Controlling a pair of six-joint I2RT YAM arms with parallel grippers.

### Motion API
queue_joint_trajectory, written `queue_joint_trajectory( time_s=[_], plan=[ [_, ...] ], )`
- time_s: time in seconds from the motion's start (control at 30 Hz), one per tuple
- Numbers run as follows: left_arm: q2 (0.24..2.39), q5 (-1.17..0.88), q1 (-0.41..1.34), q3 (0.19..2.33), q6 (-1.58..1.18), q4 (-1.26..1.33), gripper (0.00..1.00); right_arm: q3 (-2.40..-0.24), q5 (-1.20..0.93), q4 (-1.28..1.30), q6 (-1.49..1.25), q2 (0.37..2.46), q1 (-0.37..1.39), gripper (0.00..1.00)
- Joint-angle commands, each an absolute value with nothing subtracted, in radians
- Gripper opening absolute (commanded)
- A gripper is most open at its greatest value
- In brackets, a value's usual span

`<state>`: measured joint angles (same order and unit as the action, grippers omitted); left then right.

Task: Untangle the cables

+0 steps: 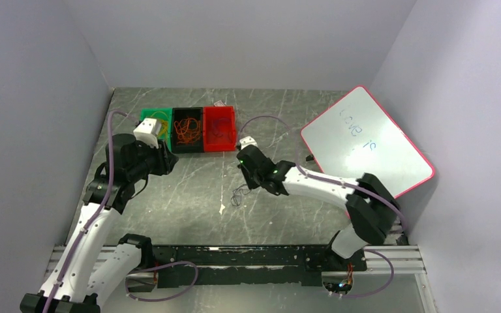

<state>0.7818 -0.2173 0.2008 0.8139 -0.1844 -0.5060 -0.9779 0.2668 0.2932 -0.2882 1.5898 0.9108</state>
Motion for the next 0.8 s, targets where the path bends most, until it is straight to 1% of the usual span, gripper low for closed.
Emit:
queue_joint_trajectory(
  time_s=[0.0,0.3,0.6,0.67,0.77],
  plan=[
    [0.756,-0.211,0.2,0.816,-0.189,-0.501,0.39,-1.02,0.282,0.312,-0.254,1.465,0.911,0.0],
    [0.741,-0.203,0.2,0.786,-0.188,-0.483,0.39,-1.113,0.332,0.338,-0.184,1.337,0.911,0.0],
    [0.723,-0.215,0.201,0.781,-0.193,-0.477,0.4,-1.208,0.366,0.313,-0.099,1.324,0.91,0.0],
    [0.721,-0.257,0.2,0.782,-0.206,-0.463,0.41,-1.238,0.367,0.319,-0.091,1.332,0.91,0.0],
    [0.718,-0.429,0.2,0.753,-0.278,-0.386,0.43,-1.253,0.354,0.299,-0.106,1.326,0.911,0.0]
  ],
)
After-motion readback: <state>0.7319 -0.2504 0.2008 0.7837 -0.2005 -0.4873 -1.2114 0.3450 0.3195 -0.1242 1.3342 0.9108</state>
